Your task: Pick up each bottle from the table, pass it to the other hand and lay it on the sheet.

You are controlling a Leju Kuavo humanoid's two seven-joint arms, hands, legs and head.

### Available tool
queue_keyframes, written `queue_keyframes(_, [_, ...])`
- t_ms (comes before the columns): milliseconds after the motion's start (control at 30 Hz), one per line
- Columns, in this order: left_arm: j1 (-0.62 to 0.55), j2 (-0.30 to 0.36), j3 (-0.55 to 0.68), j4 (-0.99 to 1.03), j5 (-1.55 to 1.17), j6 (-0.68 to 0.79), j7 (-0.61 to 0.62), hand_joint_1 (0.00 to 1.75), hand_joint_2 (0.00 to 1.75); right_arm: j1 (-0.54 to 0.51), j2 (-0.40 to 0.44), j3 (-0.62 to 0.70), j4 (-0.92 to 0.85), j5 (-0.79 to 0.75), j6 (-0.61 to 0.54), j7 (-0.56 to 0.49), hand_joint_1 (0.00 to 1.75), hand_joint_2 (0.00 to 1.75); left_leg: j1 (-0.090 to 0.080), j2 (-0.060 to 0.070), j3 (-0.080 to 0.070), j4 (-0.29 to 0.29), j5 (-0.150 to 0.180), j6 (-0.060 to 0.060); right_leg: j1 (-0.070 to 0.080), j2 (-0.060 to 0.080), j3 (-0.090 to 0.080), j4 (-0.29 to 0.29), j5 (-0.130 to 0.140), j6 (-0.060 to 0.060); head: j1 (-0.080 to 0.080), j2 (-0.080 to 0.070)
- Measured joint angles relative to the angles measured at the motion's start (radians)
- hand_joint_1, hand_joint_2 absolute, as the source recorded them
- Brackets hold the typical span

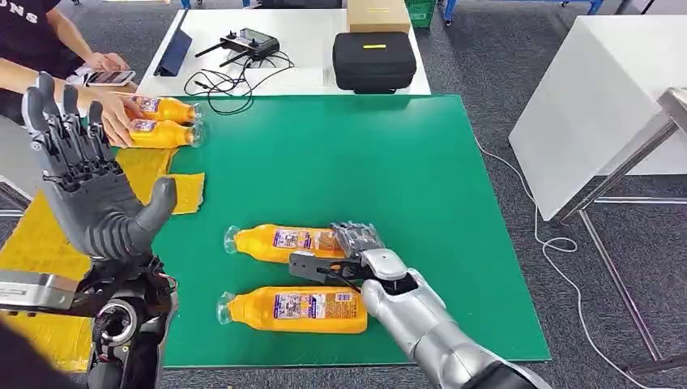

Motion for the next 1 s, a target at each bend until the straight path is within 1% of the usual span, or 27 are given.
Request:
queue_keyframes(167, [0.003,-0.001,0.001,-0.002,-0.005,-0.007,0.001,0.0,1.75,0.006,-0.001,-0.017,0.005,0.006,-0.062,-0.007,1.75,1.75,0.0,0.0,0.0,0.0,0.0,0.0,0.0,0.0,0.0,0.0,0.0,0.0,0.0,0.0])
queue_keyframes(300, [0.017,-0.004,0.003,-0.015,-0.02,-0.016,0.005,0.0,1.75,0.02,-0.005,-0.043,0.007,0.006,-0.171,-0.021,1.75,1.75,0.0,0.0,-0.001,0.0,0.0,0.0,0.0,0.0,0.0,0.0,0.0,0.0,0.0,0.0])
queue_keyframes(433, [0.034,-0.005,0.007,-0.029,-0.068,-0.028,0.04,0.0,1.75,0.026,-0.004,-0.083,0.004,-0.014,-0.393,-0.068,1.75,1.75,0.0,0.0,-0.001,0.0,0.0,0.0,0.0,0.0,0.0,0.0,0.0,0.0,0.0,0.0])
queue_keyframes(533, [0.045,0.0,0.005,-0.03,-0.204,-0.081,0.128,0.0,1.75,0.033,-0.002,-0.144,-0.027,-0.074,-0.562,-0.156,1.75,1.75,0.0,-0.001,-0.001,0.0,0.0,0.0,0.0,-0.001,0.0,0.0,0.0,0.0,0.0,0.0])
queue_keyframes(567, [0.049,0.0,0.005,-0.03,-0.215,-0.085,0.133,0.0,1.75,0.033,-0.001,-0.151,-0.031,-0.076,-0.568,-0.16,1.75,1.75,0.0,-0.001,-0.001,0.0,0.0,0.0,0.0,-0.001,0.0,0.0,0.0,0.0,0.0,0.0])
queue_keyframes(600, [0.052,0.002,-0.002,-0.024,-0.241,-0.098,0.144,0.0,1.75,0.032,0.002,-0.184,-0.047,-0.089,-0.599,-0.183,1.75,1.75,0.0,0.0,-0.001,0.0,0.0,0.0,0.0,-0.001,0.0,0.0,0.0,0.0,0.0,0.0])
queue_keyframes(933, [0.053,0.005,-0.008,-0.016,-0.252,-0.104,0.151,0.0,1.75,0.042,0.005,-0.248,-0.078,-0.096,-0.606,-0.195,1.75,1.75,0.0,0.0,-0.001,0.0,0.0,0.0,0.0,-0.001,0.0,0.0,0.0,0.0,0.0,0.0])
queue_keyframes(1000, [0.052,0.007,-0.014,-0.011,-0.273,-0.157,0.178,0.0,1.75,0.053,0.008,-0.263,-0.091,-0.134,-0.652,-0.252,1.75,1.75,0.0,-0.001,-0.001,0.0,0.0,0.0,0.0,-0.001,0.0,0.0,0.0,0.0,0.0,0.0])
